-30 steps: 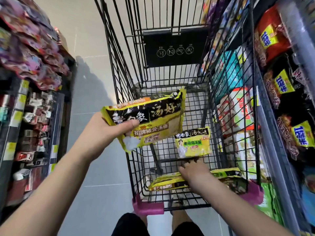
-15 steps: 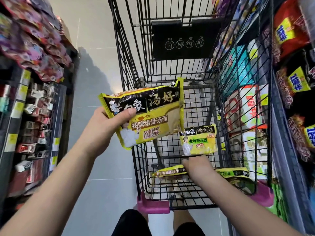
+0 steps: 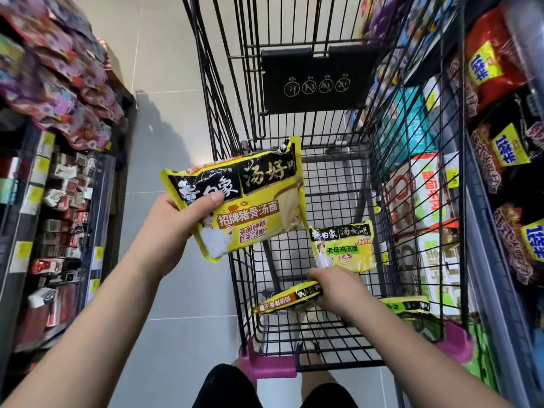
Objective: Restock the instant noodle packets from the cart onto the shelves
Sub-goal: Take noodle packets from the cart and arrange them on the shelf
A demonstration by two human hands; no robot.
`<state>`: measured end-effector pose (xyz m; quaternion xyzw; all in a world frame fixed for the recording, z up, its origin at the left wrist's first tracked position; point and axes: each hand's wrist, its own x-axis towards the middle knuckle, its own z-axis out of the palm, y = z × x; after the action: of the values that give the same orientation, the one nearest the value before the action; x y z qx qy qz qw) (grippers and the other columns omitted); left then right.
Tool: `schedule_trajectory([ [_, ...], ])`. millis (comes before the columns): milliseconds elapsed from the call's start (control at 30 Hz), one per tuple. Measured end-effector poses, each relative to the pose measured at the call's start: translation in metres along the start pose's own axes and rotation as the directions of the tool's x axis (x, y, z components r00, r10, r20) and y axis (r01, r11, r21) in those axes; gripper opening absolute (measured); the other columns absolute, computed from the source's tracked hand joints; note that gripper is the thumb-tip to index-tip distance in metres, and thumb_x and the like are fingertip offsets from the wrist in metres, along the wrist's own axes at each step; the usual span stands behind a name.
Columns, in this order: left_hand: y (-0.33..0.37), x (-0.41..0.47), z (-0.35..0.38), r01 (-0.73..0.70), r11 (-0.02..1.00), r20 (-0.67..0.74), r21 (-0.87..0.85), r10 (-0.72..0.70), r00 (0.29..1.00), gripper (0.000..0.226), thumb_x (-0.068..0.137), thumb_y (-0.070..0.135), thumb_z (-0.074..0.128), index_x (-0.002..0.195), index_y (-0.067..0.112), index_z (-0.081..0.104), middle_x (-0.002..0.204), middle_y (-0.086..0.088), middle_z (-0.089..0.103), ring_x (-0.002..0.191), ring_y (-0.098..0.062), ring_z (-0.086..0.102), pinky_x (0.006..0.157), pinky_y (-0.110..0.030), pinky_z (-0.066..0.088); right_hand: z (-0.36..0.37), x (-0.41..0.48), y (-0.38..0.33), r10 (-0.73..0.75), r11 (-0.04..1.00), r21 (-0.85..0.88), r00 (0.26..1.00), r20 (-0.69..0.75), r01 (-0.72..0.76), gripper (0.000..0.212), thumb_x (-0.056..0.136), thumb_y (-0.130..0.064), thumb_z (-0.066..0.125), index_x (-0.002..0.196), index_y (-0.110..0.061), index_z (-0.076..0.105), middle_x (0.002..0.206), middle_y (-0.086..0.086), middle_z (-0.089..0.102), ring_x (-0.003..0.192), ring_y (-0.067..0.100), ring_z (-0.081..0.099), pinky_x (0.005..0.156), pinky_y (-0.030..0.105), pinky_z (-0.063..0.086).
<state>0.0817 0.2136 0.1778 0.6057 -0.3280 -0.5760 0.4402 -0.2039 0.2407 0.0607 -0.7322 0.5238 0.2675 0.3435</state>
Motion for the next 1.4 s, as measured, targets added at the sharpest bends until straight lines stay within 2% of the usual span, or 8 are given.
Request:
schedule_trajectory([
  [300, 0.067, -0.008, -0.004, -0.097, 0.995, -0.007, -0.016, 0.097, 0.995, 0.072, 0.046, 0.061, 0.094, 0.101, 0.016, 0.077, 0.107, -0.016, 0.077, 0.095, -0.031, 0.075, 0.093, -0.049, 0.059, -0.083, -0.074, 0.015, -0.038, 0.906, 0.389, 0.946, -0.322, 0.169, 0.034, 0.078, -0.037, 0.08, 0.112, -0.037, 0.072, 0.11, -0.02, 0.065, 0.104, 0.005, 0.061, 0.094, 0.031, 0.05],
  [500, 0.131, -0.025, -0.001, -0.2, 0.979, 0.006, -0.04, 0.201, 0.98, 0.053, 0.058, 0.049, 0.09, 0.097, 0.015, 0.077, 0.103, -0.018, 0.076, 0.092, -0.034, 0.072, 0.1, -0.063, 0.05, -0.141, -0.148, 0.029, 0.049, 0.788, 0.546, 0.855, -0.516, 0.284, 0.039, 0.074, -0.032, 0.081, 0.099, -0.057, 0.063, 0.101, -0.038, 0.067, 0.093, -0.015, 0.062, 0.077, 0.008, 0.046],
  [633, 0.18, -0.044, 0.009, -0.295, 0.955, 0.022, -0.032, 0.295, 0.955, 0.071, 0.044, 0.061, 0.095, 0.093, 0.015, 0.073, 0.089, -0.008, 0.078, 0.081, -0.026, 0.074, 0.087, -0.046, 0.059, -0.179, -0.197, 0.029, 0.188, 0.646, 0.65, 0.743, -0.643, 0.399, 0.035, 0.082, -0.027, 0.083, 0.104, -0.048, 0.065, 0.094, -0.026, 0.074, 0.09, -0.006, 0.065, 0.085, 0.011, 0.048],
  [767, 0.24, -0.064, 0.017, -0.385, 0.92, 0.018, -0.068, 0.387, 0.922, 0.067, 0.047, 0.059, 0.094, 0.09, 0.012, 0.074, 0.09, -0.011, 0.078, 0.08, -0.028, 0.076, 0.081, -0.046, 0.062, -0.226, -0.257, 0.019, 0.251, 0.537, 0.635, 0.614, -0.749, 0.556, 0.031, 0.088, -0.031, 0.079, 0.116, -0.028, 0.066, 0.107, -0.025, 0.071, 0.102, -0.004, 0.064, 0.095, 0.021, 0.048],
  [900, 0.299, -0.085, 0.029, -0.488, 0.867, 0.012, -0.103, 0.492, 0.871, 0.02, 0.091, 0.023, 0.071, 0.074, 0.022, 0.079, 0.081, -0.003, 0.078, 0.07, -0.017, 0.074, 0.081, -0.042, 0.061, -0.265, -0.307, 0.016, 0.277, 0.374, 0.582, 0.512, -0.813, 0.722, 0.016, 0.084, -0.027, 0.078, 0.097, -0.028, 0.068, 0.083, -0.016, 0.077, 0.074, 0.004, 0.071, 0.062, 0.027, 0.061],
  [1033, 0.343, -0.105, 0.044, -0.573, 0.814, 0.042, -0.093, 0.578, 0.815, 0.007, 0.074, 0.029, 0.077, 0.071, 0.023, 0.078, 0.075, 0.001, 0.077, 0.066, -0.013, 0.074, 0.067, -0.031, 0.063, -0.294, -0.343, 0.02, 0.332, 0.248, 0.512, 0.424, -0.842, 0.822, 0.027, 0.073, -0.044, 0.083, 0.095, -0.032, 0.072, 0.092, -0.003, 0.08, 0.079, 0.016, 0.075, 0.069, 0.038, 0.063],
  [1167, 0.361, -0.117, 0.054, -0.603, 0.793, 0.046, -0.085, 0.608, 0.793, 0.035, 0.064, 0.033, 0.085, 0.086, 0.017, 0.064, 0.074, -0.001, 0.076, 0.066, -0.017, 0.074, 0.068, -0.033, 0.062, -0.317, -0.37, 0.017, 0.373, 0.151, 0.411, 0.333, -0.866, 0.899, 0.006, 0.095, -0.016, 0.065, 0.095, -0.022, 0.067, 0.084, -0.003, 0.079, 0.07, 0.012, 0.074, 0.063, 0.032, 0.063],
  [1400, 0.37, -0.124, 0.077, -0.6, 0.797, 0.043, -0.069, 0.603, 0.796, 0.064, 0.041, 0.049, 0.09, 0.087, 0.015, 0.061, 0.072, -0.004, 0.077, 0.063, -0.02, 0.075, 0.059, -0.034, 0.063, -0.333, -0.392, 0.018, 0.345, 0.091, 0.344, 0.294, -0.891, 0.935, 0.015, 0.087, -0.028, 0.07, 0.099, -0.019, 0.068, 0.091, 0.004, 0.079, 0.076, 0.018, 0.075, 0.068, 0.034, 0.062],
])
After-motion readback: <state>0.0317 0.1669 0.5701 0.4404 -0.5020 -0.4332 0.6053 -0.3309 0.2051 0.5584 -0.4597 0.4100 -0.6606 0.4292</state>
